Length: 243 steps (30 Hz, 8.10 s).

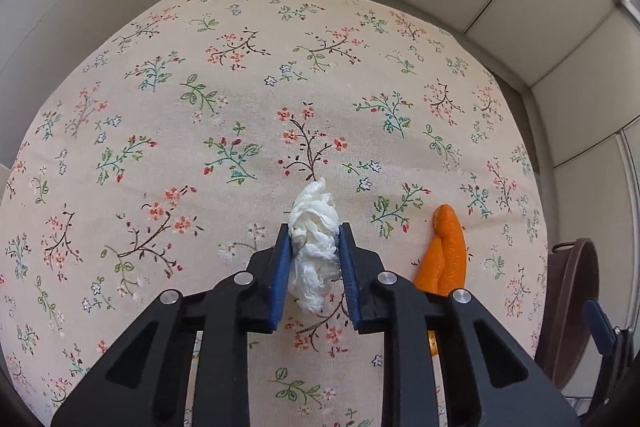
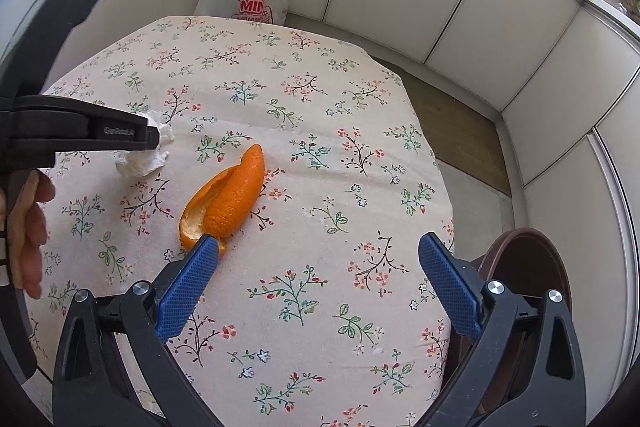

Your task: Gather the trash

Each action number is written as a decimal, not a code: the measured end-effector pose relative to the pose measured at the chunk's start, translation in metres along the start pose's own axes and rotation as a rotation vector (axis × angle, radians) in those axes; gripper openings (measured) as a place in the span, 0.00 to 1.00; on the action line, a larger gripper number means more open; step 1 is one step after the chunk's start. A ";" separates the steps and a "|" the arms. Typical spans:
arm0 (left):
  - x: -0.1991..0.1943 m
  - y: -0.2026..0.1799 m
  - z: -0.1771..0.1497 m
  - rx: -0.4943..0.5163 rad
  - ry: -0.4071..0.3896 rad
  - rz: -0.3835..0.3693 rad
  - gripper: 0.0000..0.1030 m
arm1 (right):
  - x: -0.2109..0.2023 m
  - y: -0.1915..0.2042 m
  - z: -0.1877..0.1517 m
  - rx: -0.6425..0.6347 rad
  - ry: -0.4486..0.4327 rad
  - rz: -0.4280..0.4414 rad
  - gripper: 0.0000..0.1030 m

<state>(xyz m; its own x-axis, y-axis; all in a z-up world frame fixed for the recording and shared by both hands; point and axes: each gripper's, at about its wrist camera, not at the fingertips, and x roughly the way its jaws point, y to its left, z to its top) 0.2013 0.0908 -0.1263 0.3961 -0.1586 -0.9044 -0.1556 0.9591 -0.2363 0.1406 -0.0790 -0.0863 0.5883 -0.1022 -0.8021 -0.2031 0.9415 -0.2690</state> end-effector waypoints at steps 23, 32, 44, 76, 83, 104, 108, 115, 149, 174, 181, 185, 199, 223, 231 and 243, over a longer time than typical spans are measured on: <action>-0.147 0.045 -0.027 -0.081 -0.286 -0.106 0.23 | 0.079 0.022 0.045 0.314 0.182 0.231 0.89; -0.126 0.053 -0.026 -0.121 -0.213 -0.126 0.23 | 0.089 0.032 0.040 0.259 0.222 0.227 0.63; -0.125 0.055 -0.031 -0.114 -0.198 -0.110 0.24 | 0.085 0.038 0.044 0.192 0.176 0.200 0.35; -0.141 0.040 -0.033 -0.115 -0.238 -0.136 0.24 | -0.033 -0.021 0.075 0.270 -0.147 0.269 0.12; -0.143 0.032 -0.037 -0.099 -0.246 -0.143 0.24 | -0.058 -0.050 0.067 0.310 -0.198 0.259 0.10; -0.135 0.060 -0.032 -0.142 -0.195 -0.143 0.25 | 0.130 -0.028 0.090 0.650 0.256 0.274 0.79; -0.133 0.060 -0.031 -0.139 -0.191 -0.136 0.25 | 0.144 -0.017 0.103 0.603 0.260 0.228 0.41; -0.130 0.057 -0.031 -0.142 -0.180 -0.136 0.25 | 0.136 -0.019 0.098 0.595 0.207 0.247 0.22; -0.175 0.029 -0.049 -0.067 -0.298 -0.200 0.25 | -0.105 -0.095 0.054 0.436 -0.237 0.299 0.07; -0.147 0.044 -0.036 -0.103 -0.209 -0.203 0.25 | 0.125 -0.053 0.048 0.677 0.333 0.149 0.41; -0.155 0.045 -0.038 -0.105 -0.222 -0.207 0.25 | 0.108 -0.050 0.040 0.653 0.265 0.175 0.16; -0.160 0.048 -0.039 -0.109 -0.232 -0.214 0.25 | 0.091 -0.054 0.034 0.627 0.231 0.193 0.15; -0.191 0.033 -0.051 -0.053 -0.306 -0.243 0.24 | -0.014 -0.082 0.020 0.570 -0.025 0.233 0.13; -0.189 -0.104 -0.095 0.192 -0.274 -0.306 0.24 | -0.128 -0.267 -0.090 0.755 -0.258 -0.038 0.16; -0.171 -0.200 -0.108 0.256 -0.225 -0.412 0.24 | -0.122 -0.321 -0.133 0.885 -0.248 -0.177 0.83; -0.145 -0.347 -0.114 0.420 -0.165 -0.460 0.26 | -0.124 -0.373 -0.202 1.097 -0.164 -0.314 0.93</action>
<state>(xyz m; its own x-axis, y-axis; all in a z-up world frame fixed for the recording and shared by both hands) 0.0952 -0.2453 0.0461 0.4768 -0.5699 -0.6693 0.4178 0.8168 -0.3978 -0.0144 -0.4826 0.0058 0.6032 -0.4143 -0.6815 0.7132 0.6627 0.2284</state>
